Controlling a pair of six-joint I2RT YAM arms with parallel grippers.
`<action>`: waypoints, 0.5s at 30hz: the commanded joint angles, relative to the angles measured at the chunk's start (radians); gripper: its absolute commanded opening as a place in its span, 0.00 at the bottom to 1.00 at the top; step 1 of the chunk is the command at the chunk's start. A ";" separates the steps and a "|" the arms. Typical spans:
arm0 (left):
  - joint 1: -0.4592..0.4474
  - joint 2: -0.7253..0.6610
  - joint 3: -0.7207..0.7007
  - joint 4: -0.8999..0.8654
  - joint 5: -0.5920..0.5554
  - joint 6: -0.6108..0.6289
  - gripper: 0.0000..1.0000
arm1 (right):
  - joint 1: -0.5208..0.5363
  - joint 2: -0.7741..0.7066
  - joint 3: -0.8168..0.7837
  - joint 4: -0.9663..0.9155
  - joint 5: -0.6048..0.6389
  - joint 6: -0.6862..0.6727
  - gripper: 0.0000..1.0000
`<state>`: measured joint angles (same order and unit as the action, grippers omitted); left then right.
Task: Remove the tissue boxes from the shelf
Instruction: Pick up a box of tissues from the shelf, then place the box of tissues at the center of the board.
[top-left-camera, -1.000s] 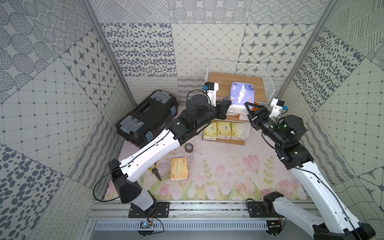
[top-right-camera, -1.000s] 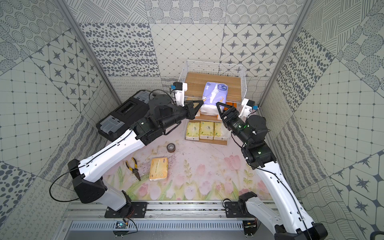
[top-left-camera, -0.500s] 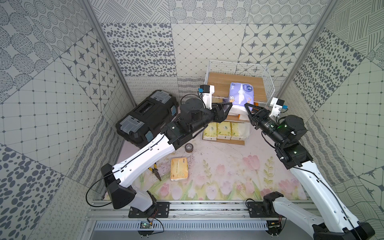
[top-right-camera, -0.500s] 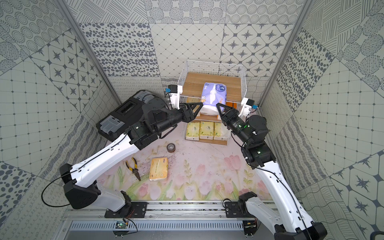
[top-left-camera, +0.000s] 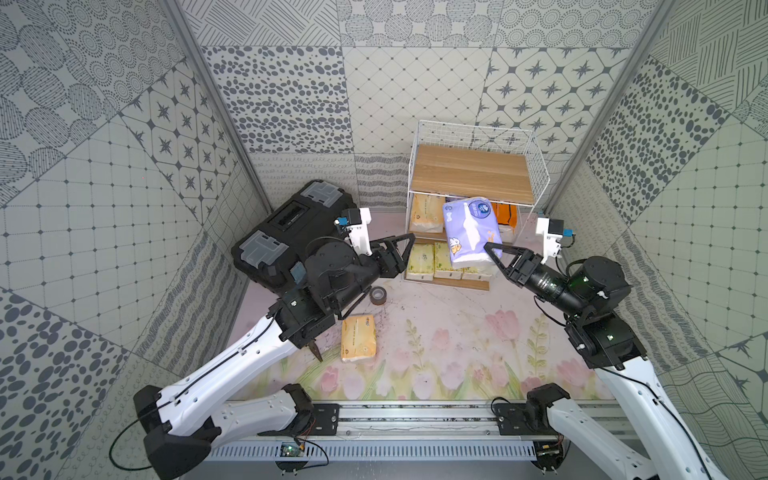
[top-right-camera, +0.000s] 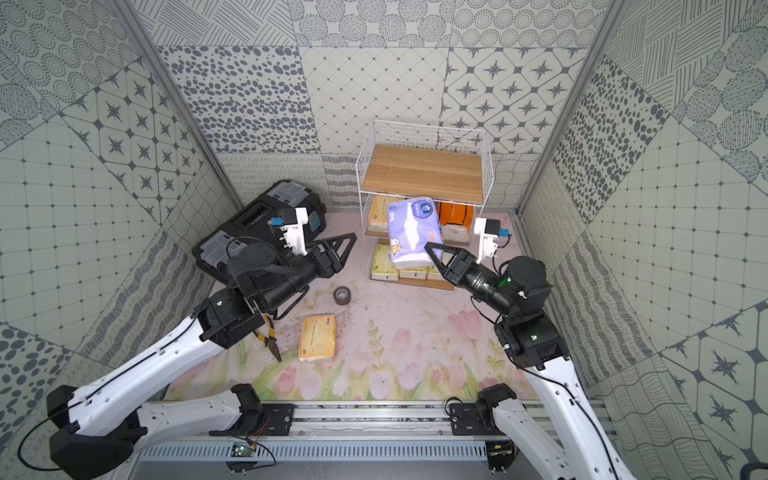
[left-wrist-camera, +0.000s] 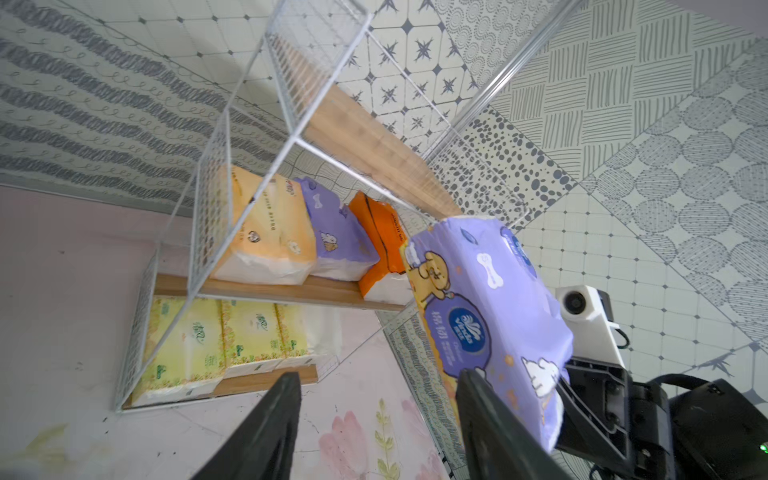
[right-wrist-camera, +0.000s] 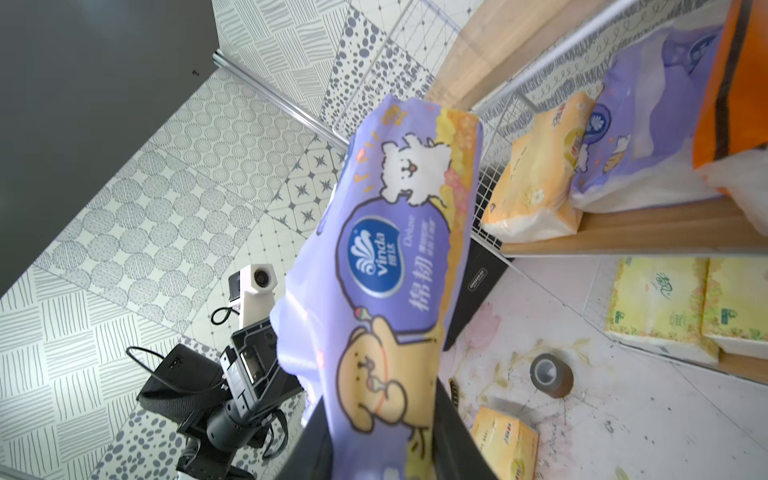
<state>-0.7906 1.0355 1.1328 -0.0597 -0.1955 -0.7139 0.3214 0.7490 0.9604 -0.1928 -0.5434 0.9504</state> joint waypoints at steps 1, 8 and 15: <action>0.046 -0.124 -0.174 -0.097 -0.111 -0.194 0.64 | 0.021 -0.039 -0.039 -0.094 -0.115 -0.093 0.17; 0.071 -0.243 -0.402 -0.194 -0.148 -0.360 0.64 | 0.308 -0.013 -0.184 -0.182 0.118 -0.093 0.15; 0.089 -0.323 -0.512 -0.254 -0.184 -0.422 0.64 | 0.542 0.168 -0.333 0.070 0.318 0.036 0.12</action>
<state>-0.7132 0.7567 0.6697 -0.2462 -0.3115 -1.0161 0.8326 0.8833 0.6628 -0.3061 -0.3515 0.9253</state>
